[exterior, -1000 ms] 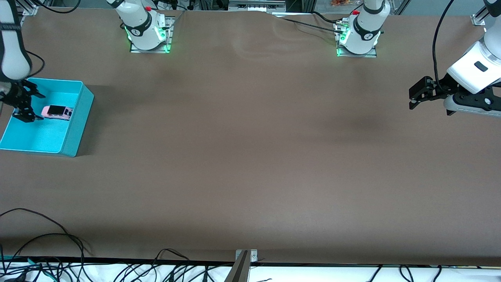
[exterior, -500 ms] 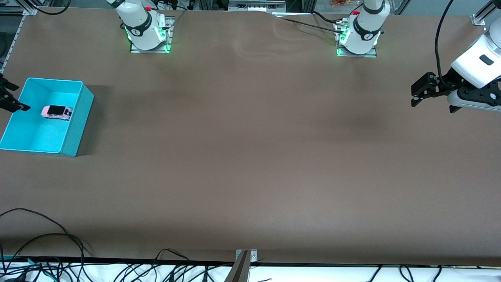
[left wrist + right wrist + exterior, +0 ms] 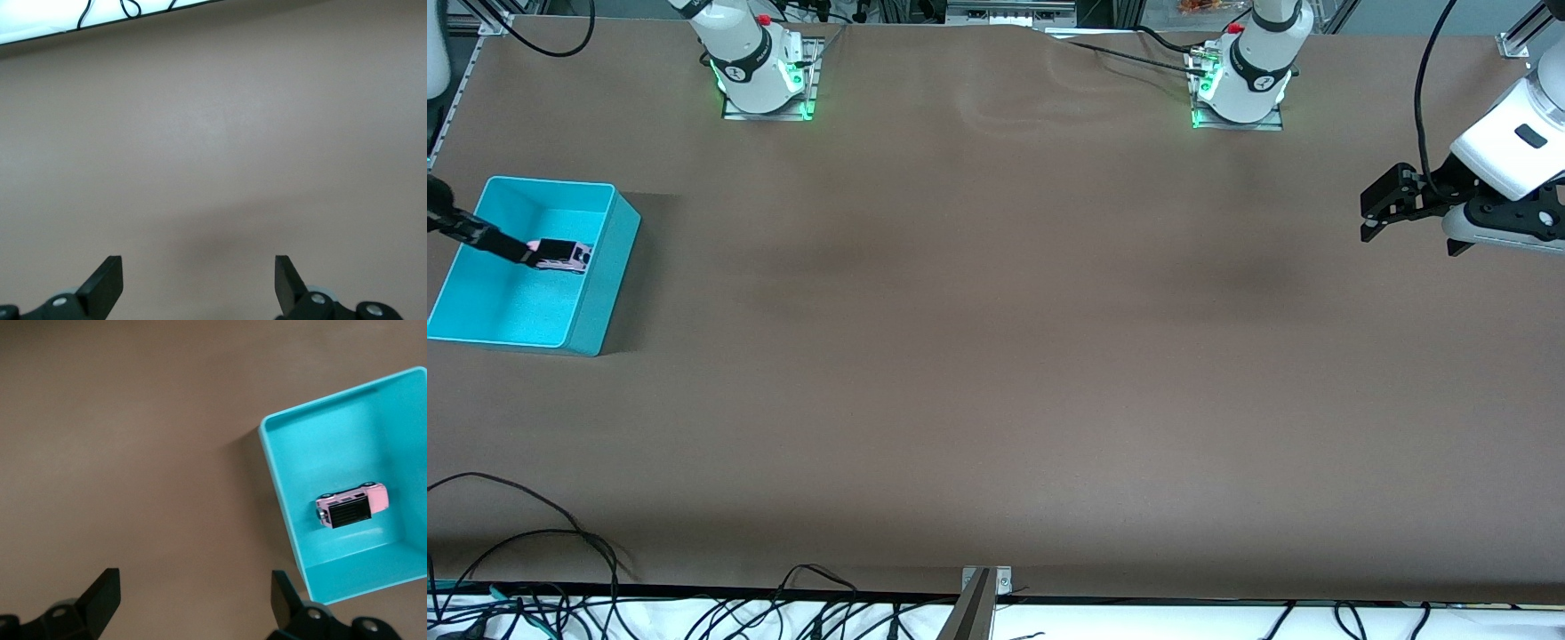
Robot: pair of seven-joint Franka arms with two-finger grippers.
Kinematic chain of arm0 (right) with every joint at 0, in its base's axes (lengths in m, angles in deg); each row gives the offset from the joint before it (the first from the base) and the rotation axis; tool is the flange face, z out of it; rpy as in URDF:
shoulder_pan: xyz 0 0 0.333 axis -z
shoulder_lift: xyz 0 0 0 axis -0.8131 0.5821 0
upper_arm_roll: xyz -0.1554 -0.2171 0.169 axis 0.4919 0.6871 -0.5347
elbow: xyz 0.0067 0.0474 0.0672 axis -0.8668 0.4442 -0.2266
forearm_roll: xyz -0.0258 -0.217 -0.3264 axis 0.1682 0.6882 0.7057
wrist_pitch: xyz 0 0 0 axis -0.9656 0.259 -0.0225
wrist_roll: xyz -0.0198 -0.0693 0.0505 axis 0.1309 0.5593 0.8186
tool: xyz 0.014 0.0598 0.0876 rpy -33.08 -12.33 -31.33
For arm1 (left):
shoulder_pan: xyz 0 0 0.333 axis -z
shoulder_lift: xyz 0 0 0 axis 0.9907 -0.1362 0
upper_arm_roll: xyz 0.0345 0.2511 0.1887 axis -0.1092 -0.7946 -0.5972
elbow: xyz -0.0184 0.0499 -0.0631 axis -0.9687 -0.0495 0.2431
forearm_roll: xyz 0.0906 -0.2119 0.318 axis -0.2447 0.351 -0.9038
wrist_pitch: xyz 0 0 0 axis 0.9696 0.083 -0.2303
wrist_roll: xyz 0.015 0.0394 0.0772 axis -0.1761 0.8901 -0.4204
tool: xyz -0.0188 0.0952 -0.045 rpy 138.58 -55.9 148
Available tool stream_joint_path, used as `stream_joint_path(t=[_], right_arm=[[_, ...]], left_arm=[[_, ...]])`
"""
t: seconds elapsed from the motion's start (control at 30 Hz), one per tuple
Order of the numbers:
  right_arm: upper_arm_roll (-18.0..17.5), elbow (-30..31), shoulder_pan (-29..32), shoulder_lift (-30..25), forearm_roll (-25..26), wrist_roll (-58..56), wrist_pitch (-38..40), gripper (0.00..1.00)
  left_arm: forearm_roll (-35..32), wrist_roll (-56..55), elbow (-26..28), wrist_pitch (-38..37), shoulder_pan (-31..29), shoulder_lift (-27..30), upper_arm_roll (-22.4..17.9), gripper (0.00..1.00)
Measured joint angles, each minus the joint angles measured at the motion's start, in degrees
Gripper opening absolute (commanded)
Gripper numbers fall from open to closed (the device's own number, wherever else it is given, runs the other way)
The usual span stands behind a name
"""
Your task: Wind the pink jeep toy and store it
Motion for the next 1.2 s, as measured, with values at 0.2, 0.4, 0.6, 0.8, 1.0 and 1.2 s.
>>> stream_joint_path(t=[0.2,0.4,0.6,0.8,1.0,1.2], right_arm=[[-3.23,-4.66,-1.81,-0.08,0.21,-2.43,6.39,1.0],[-4.34,-9.01,-3.87,-0.2,0.57,-2.9,10.35,1.0],[-4.35,-11.88,-4.65,-0.2,0.8,-3.62,14.52,1.0],[-4.78,-13.24,-4.76,-0.2,1.38,-4.27,15.92,1.0],[-5.41,-13.33,-4.88,-0.2,2.03,-4.29,16.03,1.0],[-5.42,-13.33,-4.89,-0.19,2.05,-4.33,16.03,1.0]], left_arm=[[0.0,0.0,0.0,0.0,0.0,0.0,0.0,1.0],[0.0,0.0,0.0,0.0,0.0,0.0,0.0,1.0],[0.0,0.0,0.0,0.0,0.0,0.0,0.0,1.0],[0.0,0.0,0.0,0.0,0.0,0.0,0.0,1.0],[0.0,0.0,0.0,0.0,0.0,0.0,0.04,1.0],[0.0,0.0,0.0,-0.01,0.01,0.0,0.64,1.0]])
